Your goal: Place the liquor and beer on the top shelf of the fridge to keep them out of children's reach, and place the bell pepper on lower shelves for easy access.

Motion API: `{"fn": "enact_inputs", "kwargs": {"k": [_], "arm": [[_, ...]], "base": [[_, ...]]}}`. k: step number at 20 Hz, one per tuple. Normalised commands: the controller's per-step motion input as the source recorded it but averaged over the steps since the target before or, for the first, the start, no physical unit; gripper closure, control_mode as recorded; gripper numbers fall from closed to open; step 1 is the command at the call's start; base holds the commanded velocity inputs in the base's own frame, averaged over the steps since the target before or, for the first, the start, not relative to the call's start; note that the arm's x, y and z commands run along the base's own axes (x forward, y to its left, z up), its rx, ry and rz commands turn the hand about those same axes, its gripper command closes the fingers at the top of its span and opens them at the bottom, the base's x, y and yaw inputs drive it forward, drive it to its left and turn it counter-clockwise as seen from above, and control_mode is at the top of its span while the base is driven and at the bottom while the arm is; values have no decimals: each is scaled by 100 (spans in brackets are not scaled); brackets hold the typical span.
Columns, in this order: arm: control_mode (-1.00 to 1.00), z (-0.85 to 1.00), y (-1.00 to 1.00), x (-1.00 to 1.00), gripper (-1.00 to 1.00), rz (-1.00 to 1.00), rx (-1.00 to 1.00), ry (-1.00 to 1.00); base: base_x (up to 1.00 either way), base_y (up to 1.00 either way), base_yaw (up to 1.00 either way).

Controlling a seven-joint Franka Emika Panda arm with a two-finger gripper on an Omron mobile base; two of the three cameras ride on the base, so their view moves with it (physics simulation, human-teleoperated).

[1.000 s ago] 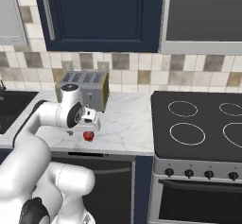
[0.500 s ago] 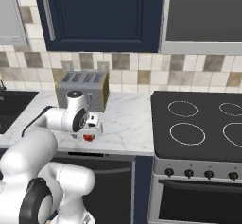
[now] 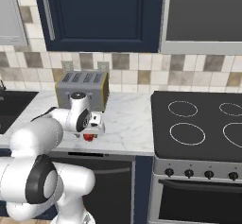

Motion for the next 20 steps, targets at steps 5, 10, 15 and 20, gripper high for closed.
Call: {"fn": "enact_inputs", "kwargs": {"k": [5,10,15,20], "arm": [[-100,-17,3,29,-100,0,0,0],[-100,-18,3,23,-100,0,0,0],[-100,-17,4,18,-100,0,0,0],[-100,-16,1,13,-100,0,0,0]], "base": [[0,0,0],[0,0,0],[0,0,0],[0,0,0]]}}
